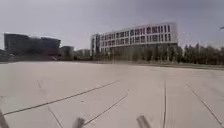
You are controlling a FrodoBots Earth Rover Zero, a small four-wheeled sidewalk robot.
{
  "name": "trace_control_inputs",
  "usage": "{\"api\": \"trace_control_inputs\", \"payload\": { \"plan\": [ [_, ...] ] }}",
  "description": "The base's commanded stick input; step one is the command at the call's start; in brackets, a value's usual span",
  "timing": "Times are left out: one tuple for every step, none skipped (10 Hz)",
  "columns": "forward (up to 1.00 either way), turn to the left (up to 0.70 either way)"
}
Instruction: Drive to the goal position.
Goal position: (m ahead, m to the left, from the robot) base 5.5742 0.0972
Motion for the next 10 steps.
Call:
{"api": "trace_control_inputs", "payload": {
  "plan": [
    [0.70, 0.35],
    [0.70, 0.35],
    [0.70, 0.35],
    [0.70, 0.35],
    [0.70, 0.12],
    [0.70, 0.00],
    [0.70, 0.00],
    [0.70, 0.00],
    [0.70, 0.00],
    [0.70, 0.00]
  ]
}}
